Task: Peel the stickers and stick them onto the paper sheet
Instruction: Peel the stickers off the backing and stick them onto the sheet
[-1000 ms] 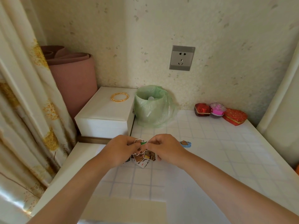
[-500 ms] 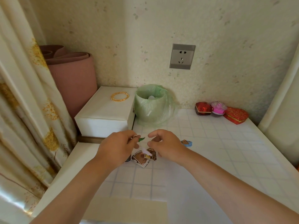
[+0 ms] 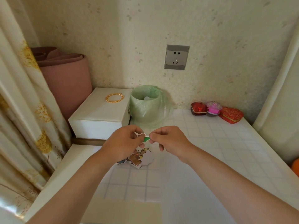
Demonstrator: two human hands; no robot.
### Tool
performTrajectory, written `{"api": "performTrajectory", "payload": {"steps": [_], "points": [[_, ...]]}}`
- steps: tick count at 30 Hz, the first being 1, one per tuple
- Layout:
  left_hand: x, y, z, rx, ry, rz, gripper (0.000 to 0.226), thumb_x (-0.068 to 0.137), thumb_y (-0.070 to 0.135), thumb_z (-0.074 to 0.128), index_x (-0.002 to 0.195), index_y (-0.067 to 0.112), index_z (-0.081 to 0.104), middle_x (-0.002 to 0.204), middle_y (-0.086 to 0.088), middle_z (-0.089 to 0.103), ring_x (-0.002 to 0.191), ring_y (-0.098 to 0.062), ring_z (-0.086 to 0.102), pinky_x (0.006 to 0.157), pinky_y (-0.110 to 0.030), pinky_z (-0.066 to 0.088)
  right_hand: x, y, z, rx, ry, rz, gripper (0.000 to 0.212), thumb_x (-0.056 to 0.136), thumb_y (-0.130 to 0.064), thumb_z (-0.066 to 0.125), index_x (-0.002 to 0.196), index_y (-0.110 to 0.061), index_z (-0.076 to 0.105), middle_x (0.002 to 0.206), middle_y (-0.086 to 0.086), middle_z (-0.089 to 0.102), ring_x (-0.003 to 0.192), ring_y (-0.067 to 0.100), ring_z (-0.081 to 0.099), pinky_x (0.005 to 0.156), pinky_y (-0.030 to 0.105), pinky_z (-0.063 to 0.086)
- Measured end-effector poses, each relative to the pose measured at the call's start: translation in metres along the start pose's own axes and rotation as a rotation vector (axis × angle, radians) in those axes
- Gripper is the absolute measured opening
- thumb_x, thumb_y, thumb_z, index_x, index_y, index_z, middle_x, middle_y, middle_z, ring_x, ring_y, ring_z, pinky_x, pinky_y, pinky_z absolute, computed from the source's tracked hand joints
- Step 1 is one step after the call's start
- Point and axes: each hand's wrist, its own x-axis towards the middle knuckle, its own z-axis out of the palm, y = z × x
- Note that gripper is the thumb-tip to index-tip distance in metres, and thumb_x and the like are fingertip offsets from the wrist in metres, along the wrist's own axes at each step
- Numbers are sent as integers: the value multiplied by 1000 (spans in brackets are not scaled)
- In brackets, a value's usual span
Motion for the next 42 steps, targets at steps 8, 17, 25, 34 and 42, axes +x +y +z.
{"api": "performTrajectory", "payload": {"steps": [8,17,25,34,42], "points": [[13,30,23,-96,-32,25,11,93,29,64,88,20,69,76,6,75,66,-17,70,66,-26,54,-7,3,-33,150,-3,55,14,91,-23,70,95,-12,78,90,1,77,53,11,51,50,22,34],[25,53,54,-88,-97,30,8,91,24,63,89,18,69,76,7,76,64,-13,72,48,-10,42,-3,22,-59,-171,210,-157,10,85,-16,70,78,-20,77,75,-6,74,58,6,64,57,21,53],[32,62,73,-180,-61,10,11,93,20,64,87,14,71,73,1,75,64,-18,74,58,-23,53,-8,34,-70,-534,415,-343,8,86,-32,68,81,-35,74,79,-22,70,62,-7,57,57,15,38],[29,60,79,-263,28,-41,11,92,15,62,86,11,71,71,1,75,59,-20,72,48,-17,46,-4,40,-72,-457,356,-396,12,90,-27,68,89,-33,79,82,-22,72,63,-8,58,60,17,42],[29,59,73,-345,3,-49,11,94,14,62,89,11,72,76,-3,75,60,-21,71,50,-18,50,-3,47,-69,-392,252,-441,21,94,-21,64,107,-31,77,93,-20,70,60,5,58,60,22,49]]}}
